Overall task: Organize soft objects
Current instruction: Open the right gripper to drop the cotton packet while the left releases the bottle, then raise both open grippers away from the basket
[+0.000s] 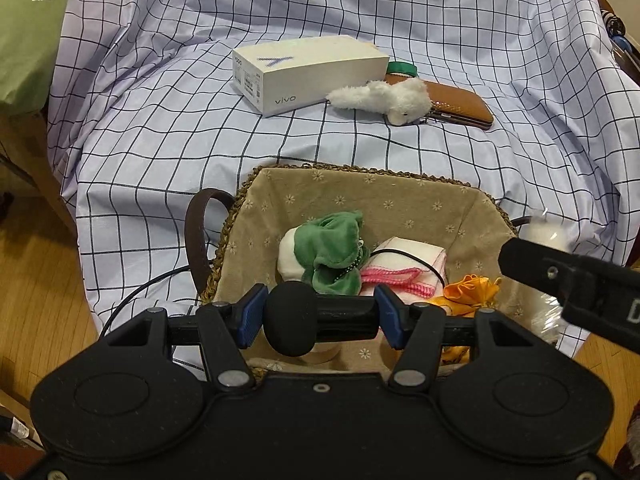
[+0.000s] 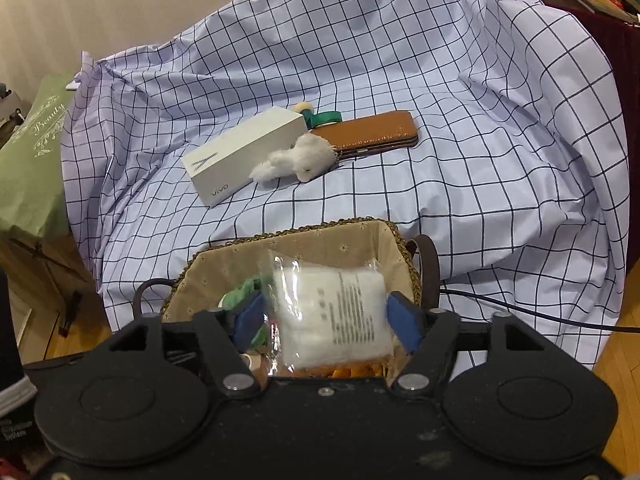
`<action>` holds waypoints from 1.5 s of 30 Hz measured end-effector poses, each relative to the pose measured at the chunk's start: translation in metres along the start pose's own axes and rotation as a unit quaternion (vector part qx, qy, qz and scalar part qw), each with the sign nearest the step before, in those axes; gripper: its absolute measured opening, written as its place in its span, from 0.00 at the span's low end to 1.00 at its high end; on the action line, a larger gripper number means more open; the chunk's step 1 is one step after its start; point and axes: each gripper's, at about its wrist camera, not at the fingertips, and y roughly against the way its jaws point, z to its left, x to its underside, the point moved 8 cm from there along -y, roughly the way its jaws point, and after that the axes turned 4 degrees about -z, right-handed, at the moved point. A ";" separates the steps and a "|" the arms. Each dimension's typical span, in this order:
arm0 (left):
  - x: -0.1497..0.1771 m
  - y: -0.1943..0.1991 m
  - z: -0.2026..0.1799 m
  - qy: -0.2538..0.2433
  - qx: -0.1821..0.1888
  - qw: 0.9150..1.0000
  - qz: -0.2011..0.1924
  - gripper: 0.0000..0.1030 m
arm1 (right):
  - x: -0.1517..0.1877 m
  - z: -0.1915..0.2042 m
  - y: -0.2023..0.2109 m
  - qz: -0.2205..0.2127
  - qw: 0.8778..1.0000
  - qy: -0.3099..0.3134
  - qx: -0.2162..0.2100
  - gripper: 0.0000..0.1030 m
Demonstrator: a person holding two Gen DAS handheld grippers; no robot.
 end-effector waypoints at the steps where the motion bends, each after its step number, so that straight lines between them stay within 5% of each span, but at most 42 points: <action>1: 0.000 0.000 0.000 0.001 0.000 1.000 0.001 0.53 | -0.001 -0.001 0.000 -0.001 1.000 -0.002 -0.001 0.69; 8: 0.000 -0.001 0.001 0.001 -0.001 1.000 0.004 0.54 | -0.001 -0.004 -0.001 0.000 1.000 -0.008 0.001 0.70; 12: -0.001 0.001 0.002 0.003 -0.003 1.000 -0.002 0.69 | -0.001 -0.004 -0.002 0.002 1.000 -0.009 0.003 0.70; 45: 0.001 0.004 0.004 -0.001 -0.007 1.000 -0.003 0.73 | 0.003 -0.003 -0.007 0.011 1.000 -0.002 0.007 0.72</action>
